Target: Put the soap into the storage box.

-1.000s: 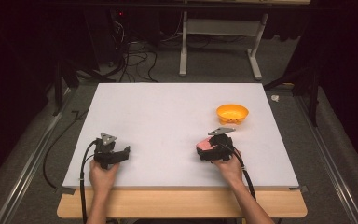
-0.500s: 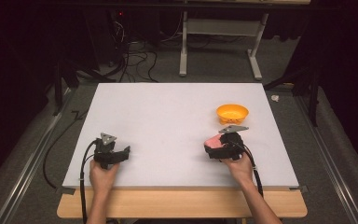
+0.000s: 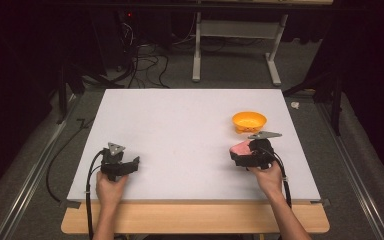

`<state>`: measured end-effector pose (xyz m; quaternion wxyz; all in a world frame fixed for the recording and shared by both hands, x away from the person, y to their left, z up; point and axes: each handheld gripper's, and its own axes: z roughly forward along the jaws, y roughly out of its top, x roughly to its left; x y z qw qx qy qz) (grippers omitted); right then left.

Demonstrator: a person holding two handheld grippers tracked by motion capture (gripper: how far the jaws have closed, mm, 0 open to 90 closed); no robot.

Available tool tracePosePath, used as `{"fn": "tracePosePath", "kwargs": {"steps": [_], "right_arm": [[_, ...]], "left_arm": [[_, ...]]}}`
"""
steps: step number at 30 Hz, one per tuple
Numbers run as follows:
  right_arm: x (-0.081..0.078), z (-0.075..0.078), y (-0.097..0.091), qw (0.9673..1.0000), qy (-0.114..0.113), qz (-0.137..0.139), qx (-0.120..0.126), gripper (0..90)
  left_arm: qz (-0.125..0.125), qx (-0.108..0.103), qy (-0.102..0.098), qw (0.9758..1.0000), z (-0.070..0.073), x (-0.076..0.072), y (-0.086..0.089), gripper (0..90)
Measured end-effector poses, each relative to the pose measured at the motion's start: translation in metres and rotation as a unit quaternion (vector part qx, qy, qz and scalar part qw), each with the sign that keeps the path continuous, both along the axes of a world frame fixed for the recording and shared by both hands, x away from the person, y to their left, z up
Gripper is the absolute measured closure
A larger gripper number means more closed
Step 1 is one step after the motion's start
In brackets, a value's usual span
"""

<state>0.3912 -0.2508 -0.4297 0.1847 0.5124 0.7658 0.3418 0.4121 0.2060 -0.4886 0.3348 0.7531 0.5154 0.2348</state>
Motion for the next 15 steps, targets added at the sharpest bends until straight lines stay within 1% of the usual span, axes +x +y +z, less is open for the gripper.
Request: {"fn": "tracePosePath", "kwargs": {"steps": [2,15], "right_arm": [[0.001,0.002,-0.003,1.0000,-0.003,-0.002,0.000,13.7],[0.008,0.013,-0.022,0.9997,-0.007,-0.022,0.009,13.7]], "left_arm": [[0.000,0.000,0.000,1.0000,0.000,0.000,0.000,24.2],[0.000,0.000,-0.001,1.0000,0.000,0.000,0.000,24.2]]}}
